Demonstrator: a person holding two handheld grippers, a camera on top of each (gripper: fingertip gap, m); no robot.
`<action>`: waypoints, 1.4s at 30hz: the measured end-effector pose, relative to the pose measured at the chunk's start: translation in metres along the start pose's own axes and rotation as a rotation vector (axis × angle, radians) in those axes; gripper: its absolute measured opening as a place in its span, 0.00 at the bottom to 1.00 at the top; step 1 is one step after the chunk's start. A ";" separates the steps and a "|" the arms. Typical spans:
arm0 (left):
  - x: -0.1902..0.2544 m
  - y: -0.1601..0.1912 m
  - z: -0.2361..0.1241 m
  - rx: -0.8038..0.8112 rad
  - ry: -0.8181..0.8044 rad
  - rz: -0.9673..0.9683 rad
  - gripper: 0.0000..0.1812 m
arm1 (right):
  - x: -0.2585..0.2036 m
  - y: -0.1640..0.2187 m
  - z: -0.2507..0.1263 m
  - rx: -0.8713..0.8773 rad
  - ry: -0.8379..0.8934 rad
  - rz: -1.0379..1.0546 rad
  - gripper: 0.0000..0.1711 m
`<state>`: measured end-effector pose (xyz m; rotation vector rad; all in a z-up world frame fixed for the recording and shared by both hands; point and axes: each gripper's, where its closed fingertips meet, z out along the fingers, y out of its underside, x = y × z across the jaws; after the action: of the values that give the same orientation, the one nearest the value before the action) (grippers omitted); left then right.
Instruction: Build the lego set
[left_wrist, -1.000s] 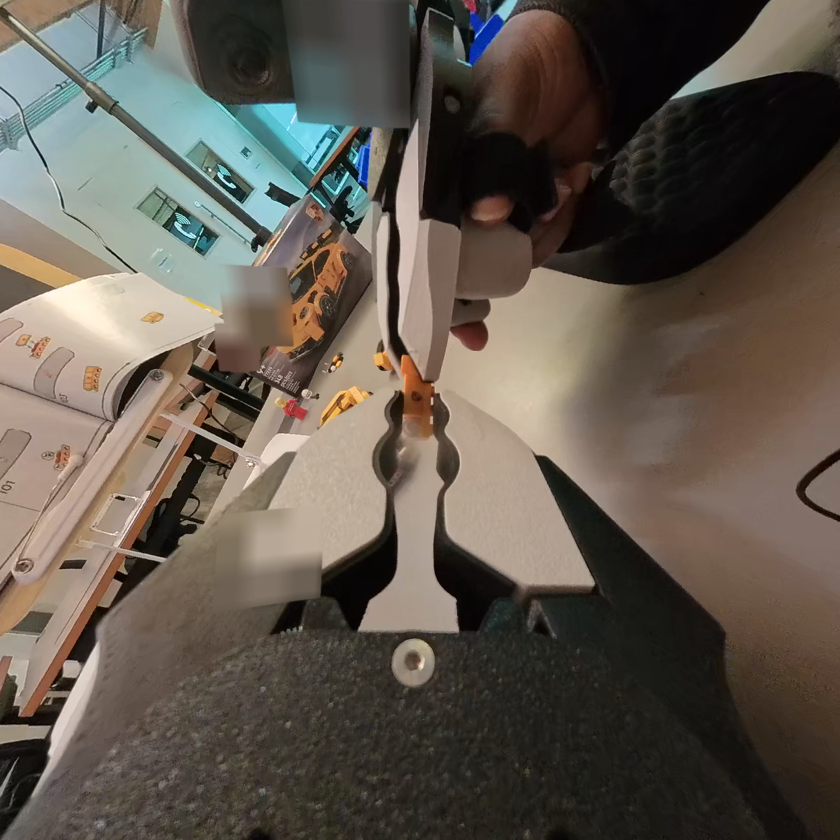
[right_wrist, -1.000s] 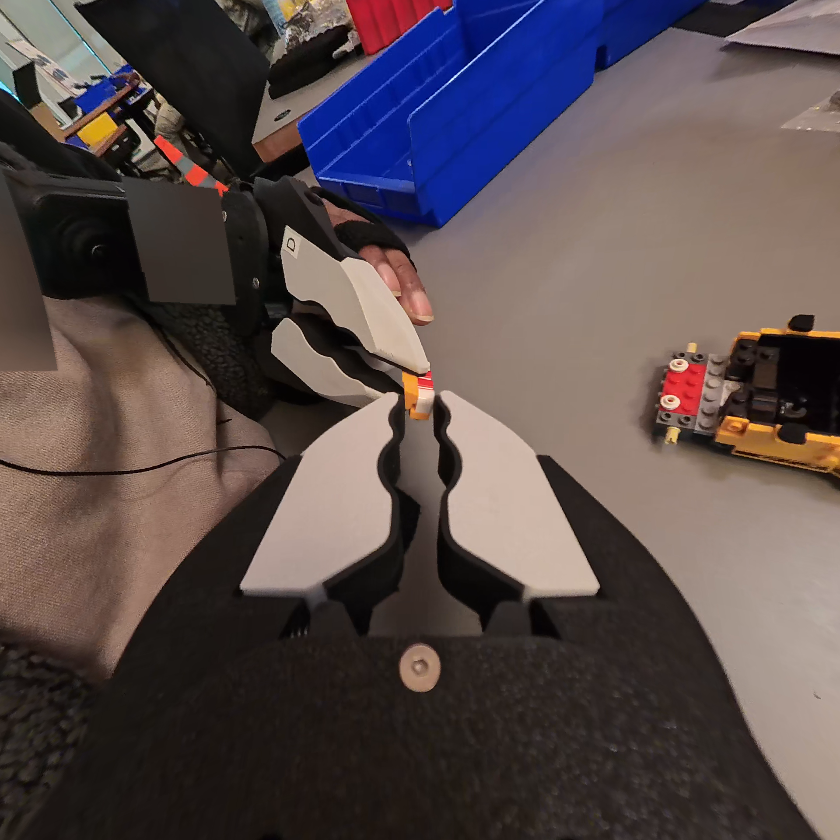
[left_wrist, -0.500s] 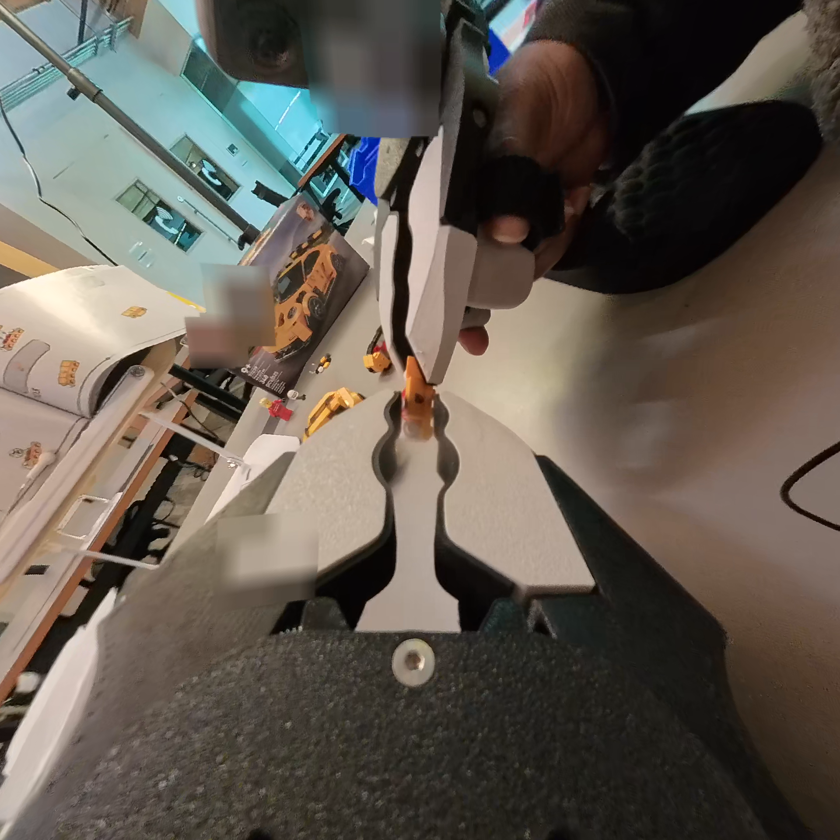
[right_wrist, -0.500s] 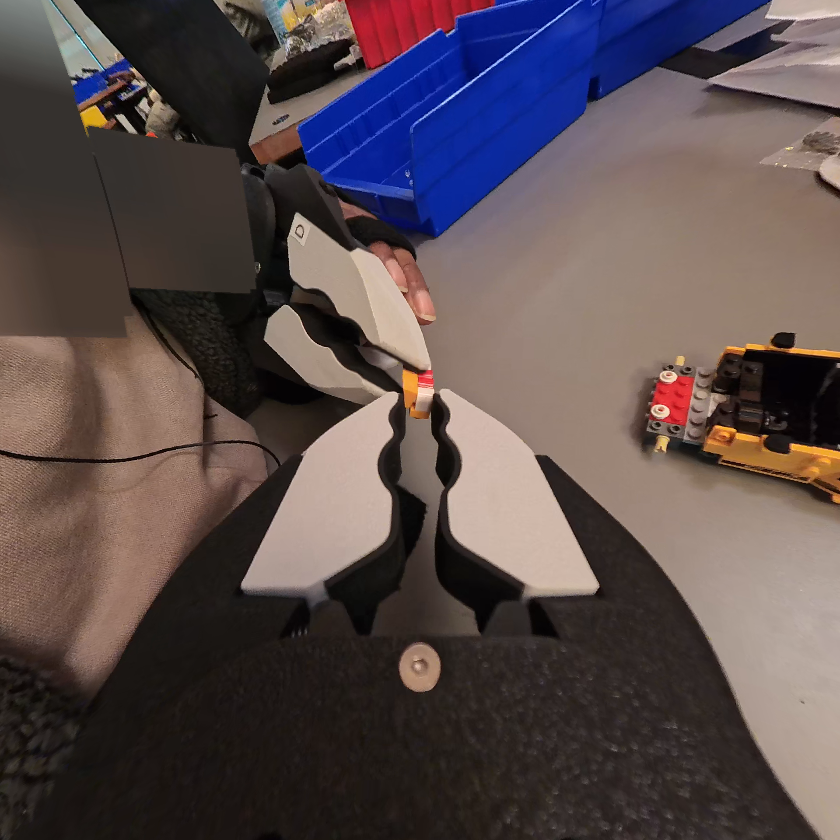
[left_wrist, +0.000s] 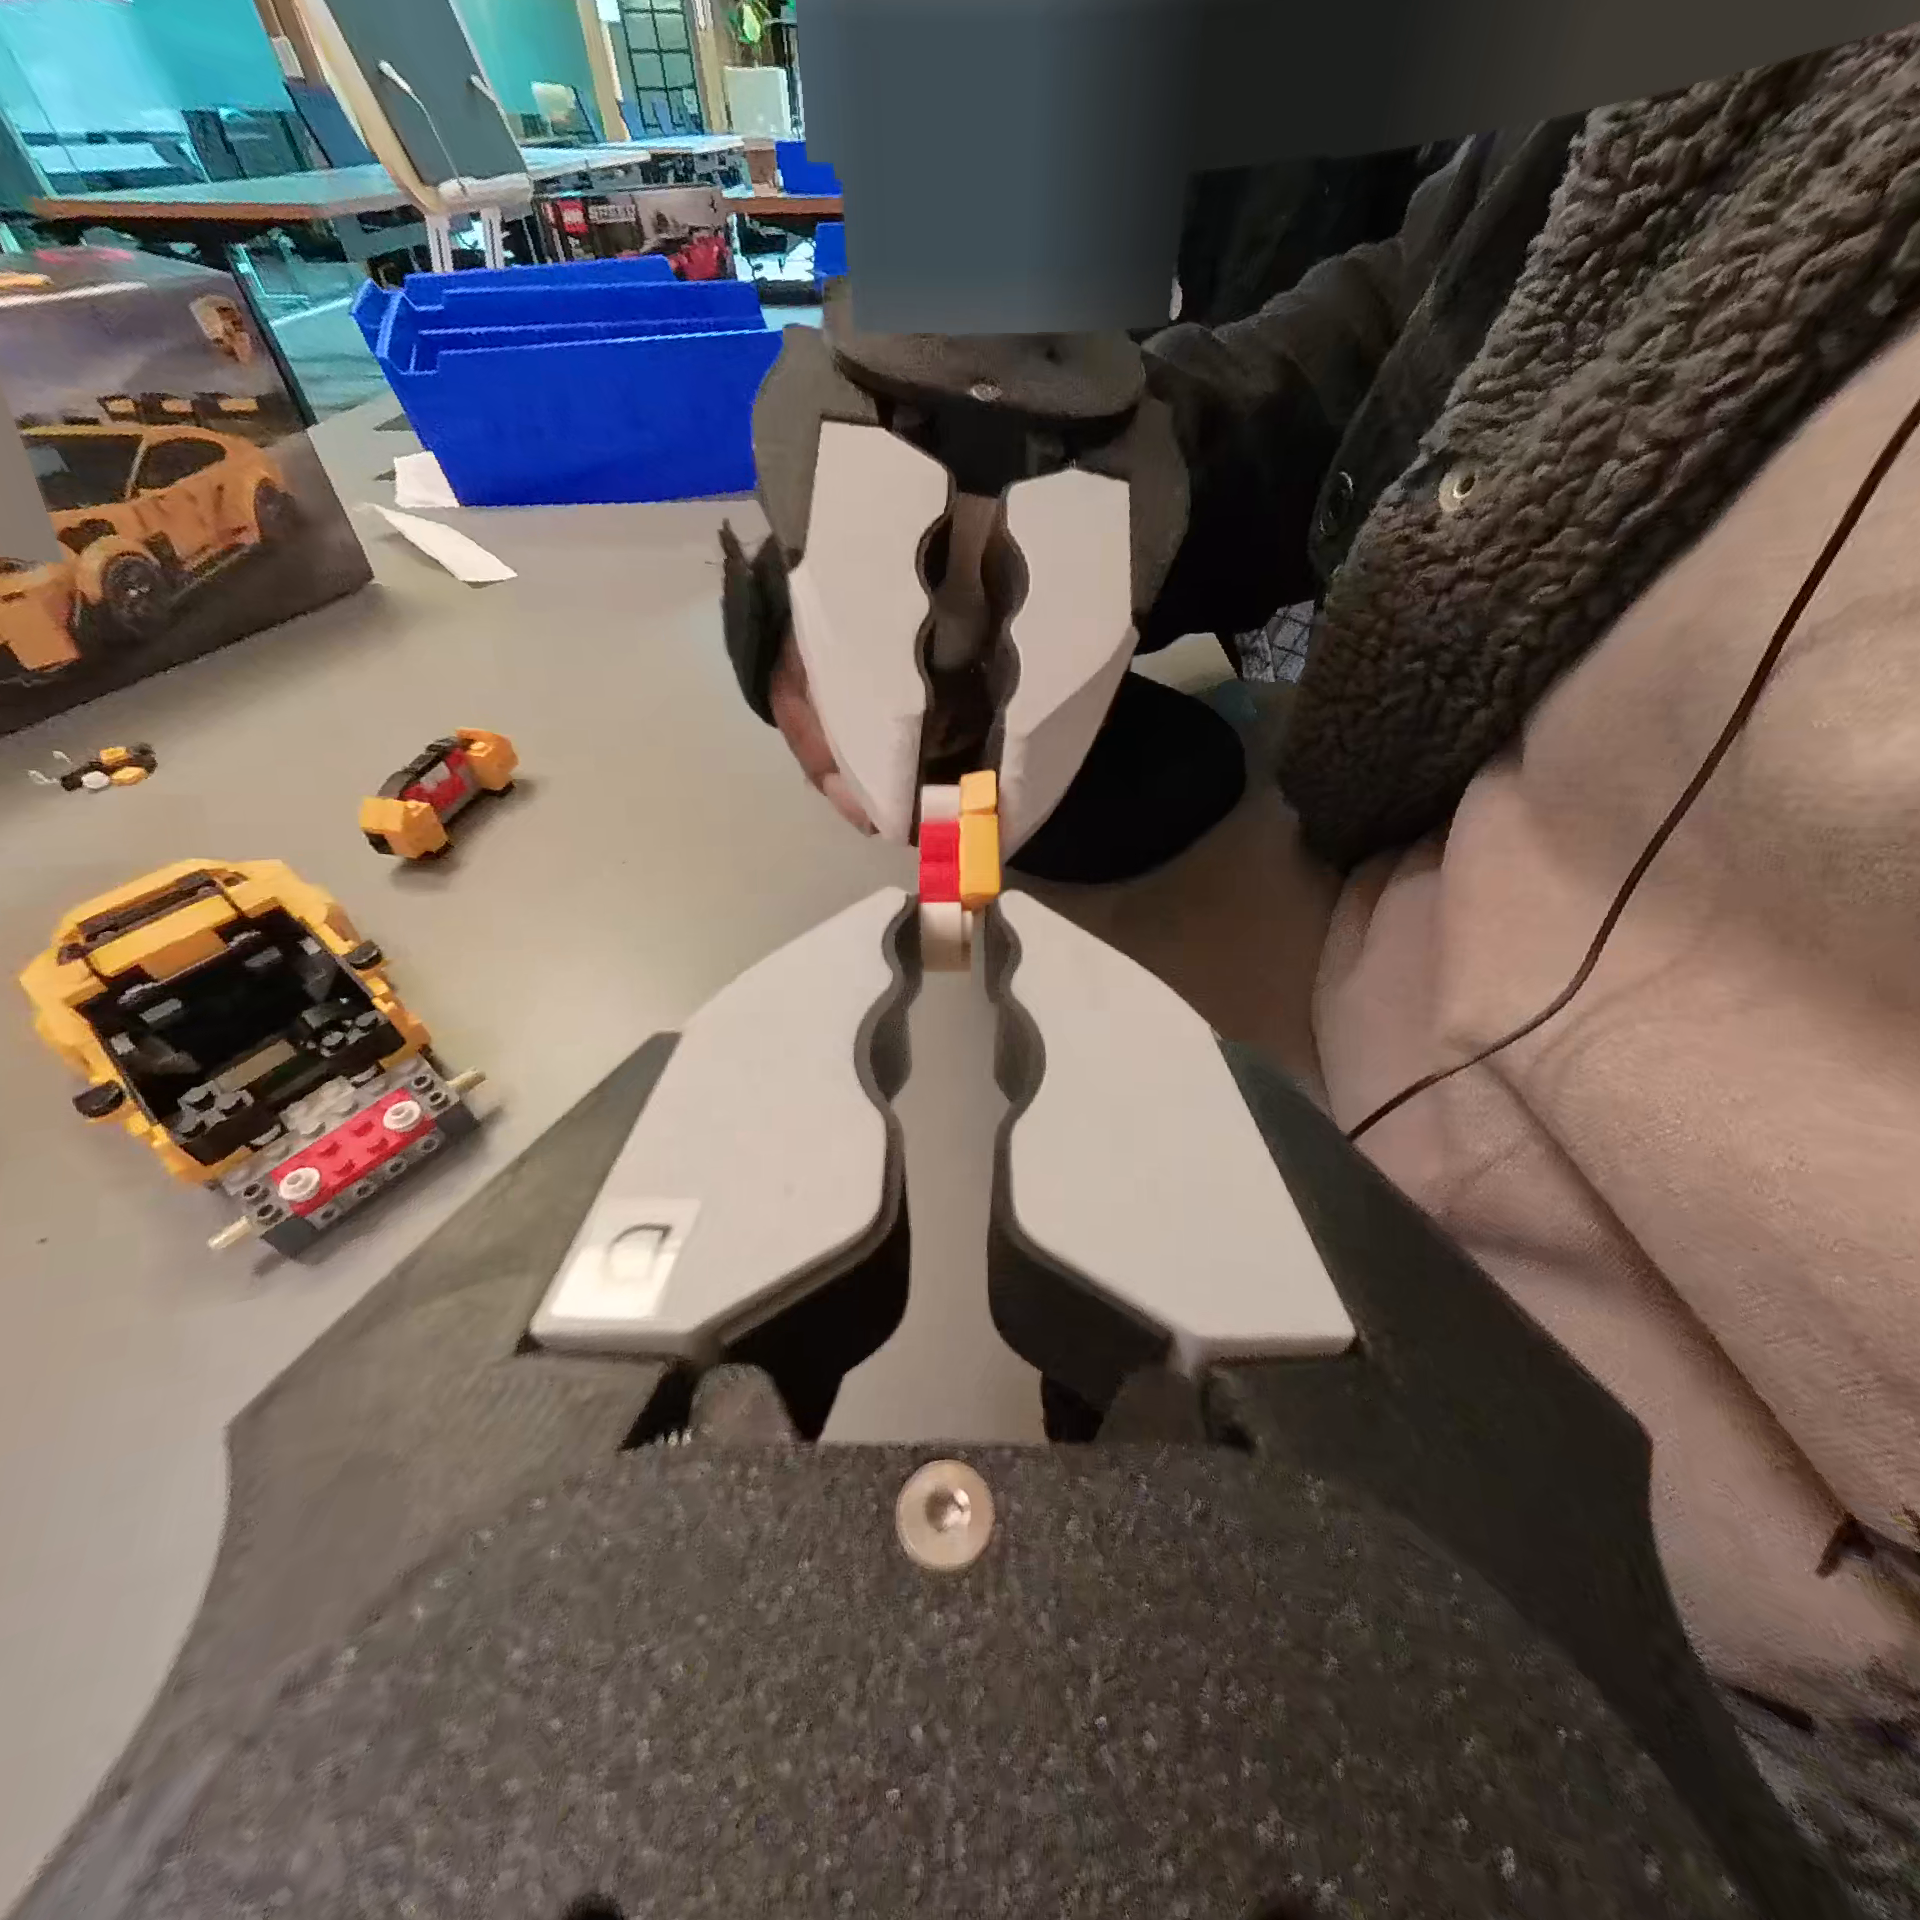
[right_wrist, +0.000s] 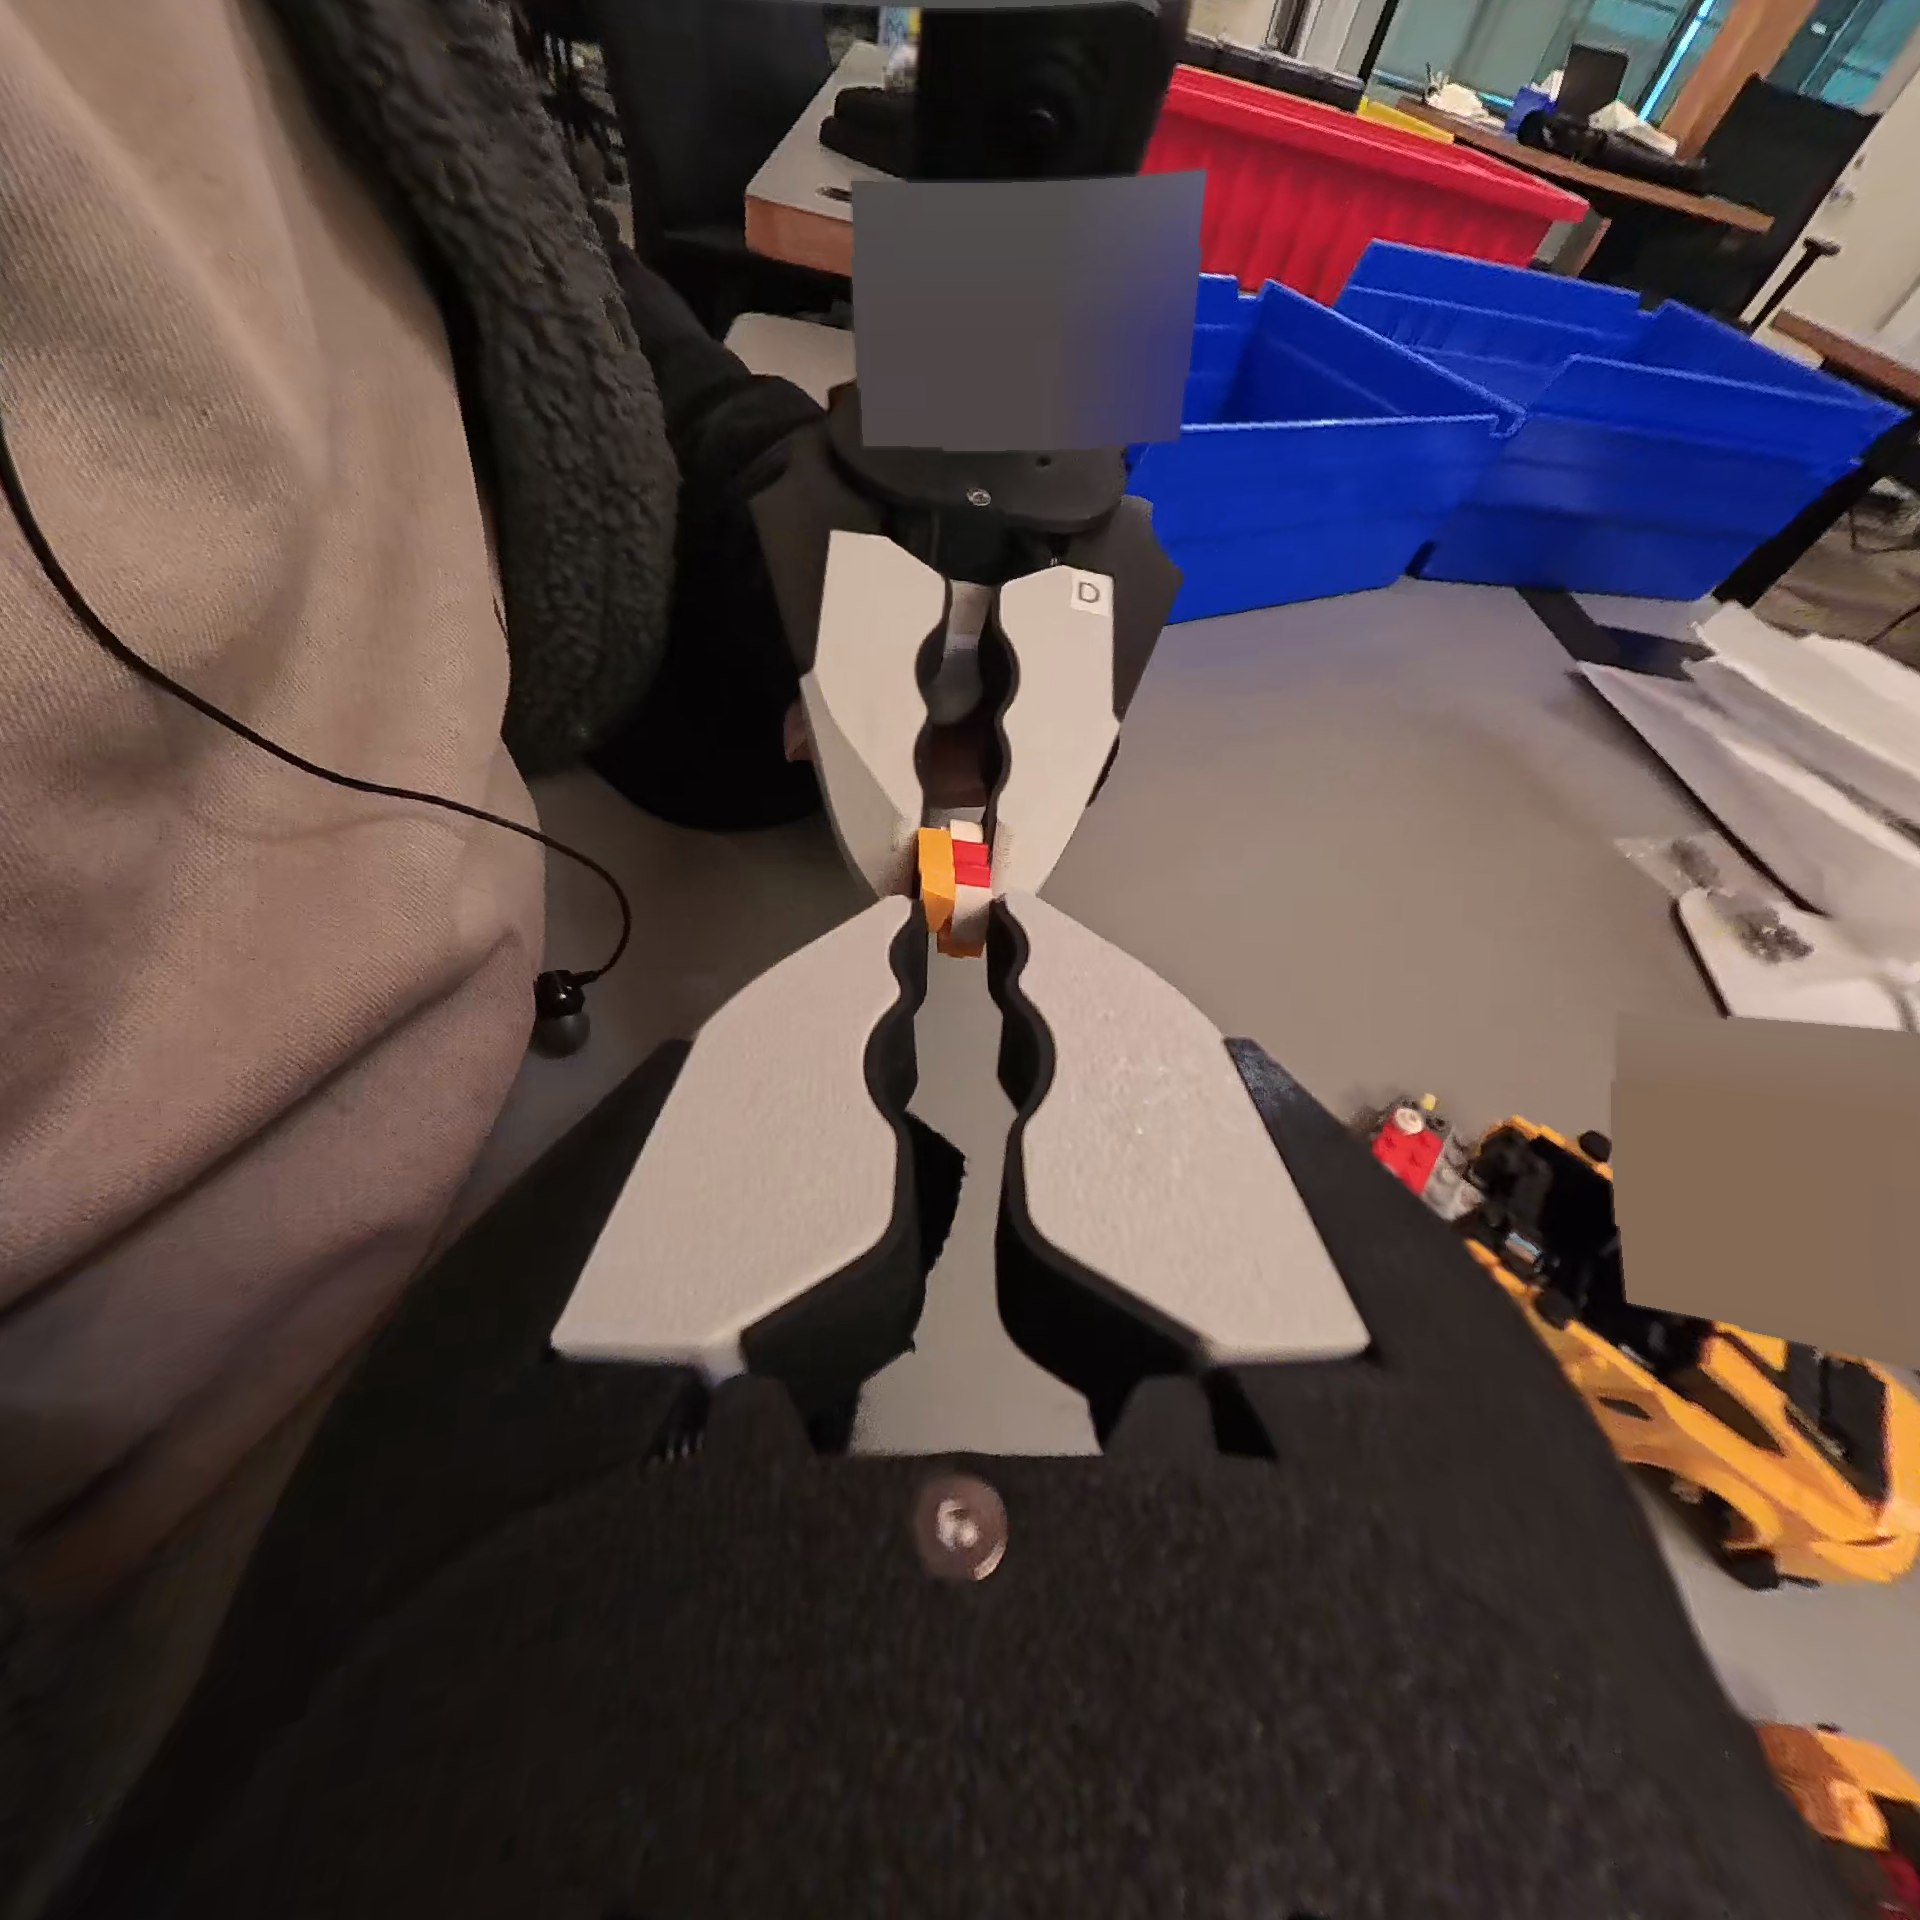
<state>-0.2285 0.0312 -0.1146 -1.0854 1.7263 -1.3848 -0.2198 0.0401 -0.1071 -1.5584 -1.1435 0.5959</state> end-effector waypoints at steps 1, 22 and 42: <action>0.000 -0.001 -0.001 0.009 0.008 -0.013 0.06 | 0.000 -0.001 0.000 -0.003 0.001 -0.018 0.06; 0.008 -0.011 -0.005 0.088 0.025 0.069 0.05 | -0.005 -0.014 0.000 0.001 0.003 -0.018 0.06; 0.000 -0.006 0.000 0.019 -0.099 0.244 0.05 | -0.006 -0.015 0.002 0.007 0.005 0.016 0.12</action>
<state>-0.2269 0.0305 -0.1088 -0.8839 1.7061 -1.1745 -0.2296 0.0357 -0.0949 -1.5636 -1.1249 0.6061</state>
